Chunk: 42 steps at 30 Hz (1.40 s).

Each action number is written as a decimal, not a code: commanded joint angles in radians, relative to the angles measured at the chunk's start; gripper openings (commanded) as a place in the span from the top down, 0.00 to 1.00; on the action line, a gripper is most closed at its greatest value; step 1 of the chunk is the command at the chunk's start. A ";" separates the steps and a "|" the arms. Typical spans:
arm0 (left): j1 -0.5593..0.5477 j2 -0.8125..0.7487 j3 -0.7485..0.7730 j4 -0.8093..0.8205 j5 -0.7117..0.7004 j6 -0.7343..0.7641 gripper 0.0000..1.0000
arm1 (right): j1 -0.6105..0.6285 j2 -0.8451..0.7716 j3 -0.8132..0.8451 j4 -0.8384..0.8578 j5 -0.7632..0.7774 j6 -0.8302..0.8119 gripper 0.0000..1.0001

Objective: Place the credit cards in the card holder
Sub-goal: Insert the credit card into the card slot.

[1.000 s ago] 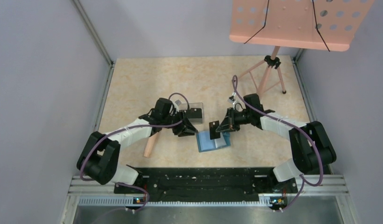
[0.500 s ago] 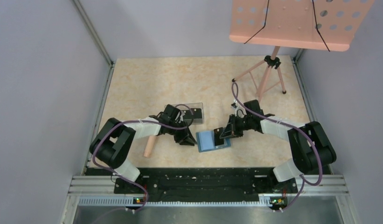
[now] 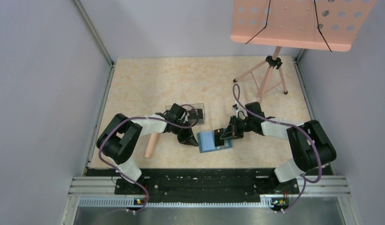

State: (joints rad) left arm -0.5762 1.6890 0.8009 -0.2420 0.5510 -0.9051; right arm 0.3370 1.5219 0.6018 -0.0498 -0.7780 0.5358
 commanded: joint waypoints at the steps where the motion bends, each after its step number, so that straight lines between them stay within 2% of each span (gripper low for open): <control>1: -0.011 0.021 0.033 -0.044 -0.022 0.023 0.93 | -0.010 0.005 -0.005 0.091 -0.034 0.026 1.00; 10: -0.028 0.041 0.052 -0.058 -0.027 0.029 0.99 | -0.010 0.043 -0.013 0.125 -0.034 0.048 1.00; 31: -0.040 0.065 0.065 -0.072 -0.026 0.037 1.00 | -0.035 0.079 0.040 0.024 0.040 0.014 1.00; 42: -0.050 0.084 0.082 -0.084 -0.023 0.044 1.00 | -0.035 0.102 -0.017 0.163 -0.053 0.095 1.00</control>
State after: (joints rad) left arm -0.6182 1.7359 0.8661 -0.3000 0.5251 -0.8612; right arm 0.3111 1.6096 0.6067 0.0322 -0.8021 0.6056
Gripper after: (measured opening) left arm 0.010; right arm 0.006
